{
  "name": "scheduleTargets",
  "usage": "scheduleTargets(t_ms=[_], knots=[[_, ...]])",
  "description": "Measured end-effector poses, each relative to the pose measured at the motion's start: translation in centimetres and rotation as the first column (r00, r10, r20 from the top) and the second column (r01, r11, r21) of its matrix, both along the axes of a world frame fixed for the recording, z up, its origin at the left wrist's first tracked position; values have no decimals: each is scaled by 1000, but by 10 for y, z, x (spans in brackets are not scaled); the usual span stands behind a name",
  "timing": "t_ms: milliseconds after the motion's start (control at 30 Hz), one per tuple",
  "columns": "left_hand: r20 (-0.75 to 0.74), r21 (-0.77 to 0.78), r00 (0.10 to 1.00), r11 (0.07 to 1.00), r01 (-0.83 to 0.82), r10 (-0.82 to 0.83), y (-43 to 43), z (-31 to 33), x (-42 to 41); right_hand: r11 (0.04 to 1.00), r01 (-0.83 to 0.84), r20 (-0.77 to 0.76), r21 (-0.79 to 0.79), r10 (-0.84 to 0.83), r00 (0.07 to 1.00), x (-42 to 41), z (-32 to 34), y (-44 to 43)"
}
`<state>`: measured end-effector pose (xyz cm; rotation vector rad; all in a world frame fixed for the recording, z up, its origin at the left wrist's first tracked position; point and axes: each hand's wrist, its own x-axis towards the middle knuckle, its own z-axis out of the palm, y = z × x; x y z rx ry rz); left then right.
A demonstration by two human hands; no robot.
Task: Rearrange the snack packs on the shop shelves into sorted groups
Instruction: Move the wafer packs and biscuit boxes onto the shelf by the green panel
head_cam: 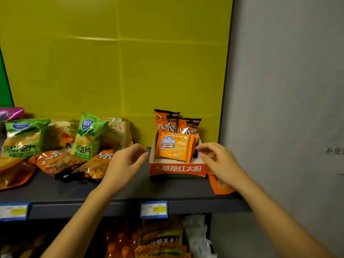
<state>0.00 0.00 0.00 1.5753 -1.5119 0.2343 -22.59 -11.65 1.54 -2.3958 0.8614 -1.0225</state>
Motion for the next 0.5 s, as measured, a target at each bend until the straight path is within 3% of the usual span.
scheduleTargets(t_ms=[133,333,500], knots=[[62,29,994,995,-94,92,-53,20,13,994,26,-136,-110,-41,990,25,18,-51],[91,94,991,990,-107,98,-120,33,36,978,24,-304,-205,-87,949,61,27,-107],[99,134,991,986,-99,86,-157,41,48,930,63,-498,-362,-250,830,89,27,-124]])
